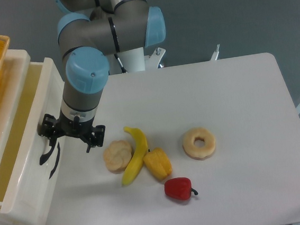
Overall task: Slide the top white drawer open
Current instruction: 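Pull the upper white drawer outward along its slide with the gripper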
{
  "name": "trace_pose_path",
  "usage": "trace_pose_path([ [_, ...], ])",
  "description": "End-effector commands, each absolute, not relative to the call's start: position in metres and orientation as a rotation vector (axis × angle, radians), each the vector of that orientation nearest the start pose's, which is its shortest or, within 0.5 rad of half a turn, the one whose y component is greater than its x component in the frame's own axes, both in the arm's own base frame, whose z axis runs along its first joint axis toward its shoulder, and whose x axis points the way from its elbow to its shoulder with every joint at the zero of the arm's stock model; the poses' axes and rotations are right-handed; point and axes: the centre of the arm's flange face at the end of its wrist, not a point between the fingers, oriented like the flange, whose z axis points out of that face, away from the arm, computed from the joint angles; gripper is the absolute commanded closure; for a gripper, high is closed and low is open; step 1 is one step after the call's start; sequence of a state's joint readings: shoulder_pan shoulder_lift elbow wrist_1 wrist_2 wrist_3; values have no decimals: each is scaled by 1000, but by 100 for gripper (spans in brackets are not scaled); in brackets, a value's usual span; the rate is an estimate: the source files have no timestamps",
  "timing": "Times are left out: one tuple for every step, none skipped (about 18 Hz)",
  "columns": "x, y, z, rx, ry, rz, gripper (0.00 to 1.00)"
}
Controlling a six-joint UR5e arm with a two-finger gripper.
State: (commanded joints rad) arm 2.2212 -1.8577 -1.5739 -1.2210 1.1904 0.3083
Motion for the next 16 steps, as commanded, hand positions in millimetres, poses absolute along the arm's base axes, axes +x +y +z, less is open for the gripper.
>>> trace_pose_path([
  [-231, 581, 372, -2837, -479, -450, 0],
  [-237, 579, 372, -2834, -492, -448, 0],
  [-239, 577, 372, -2832, -499, -448, 0],
  [-244, 575, 373, -2828, -511, -445, 0],
  [-248, 573, 373, -2825, -519, -443, 0],
  [-249, 574, 375, -2823, -518, -440, 0],
  [-251, 573, 375, -2825, -521, -434, 0],
  [-254, 572, 374, -2834, -519, -416, 0],
  [-256, 570, 374, -2839, -520, -404, 0],
  [-258, 570, 373, -2839, -521, -404, 0],
  [-260, 569, 373, -2839, -525, -402, 0],
  [-264, 567, 373, -2837, -537, -401, 0],
  [-266, 566, 373, -2836, -538, -397, 0],
  [-267, 566, 372, -2837, -537, -398, 0],
  [-271, 564, 372, -2838, -542, -391, 0],
  [-275, 562, 372, -2836, -544, -388, 0],
])
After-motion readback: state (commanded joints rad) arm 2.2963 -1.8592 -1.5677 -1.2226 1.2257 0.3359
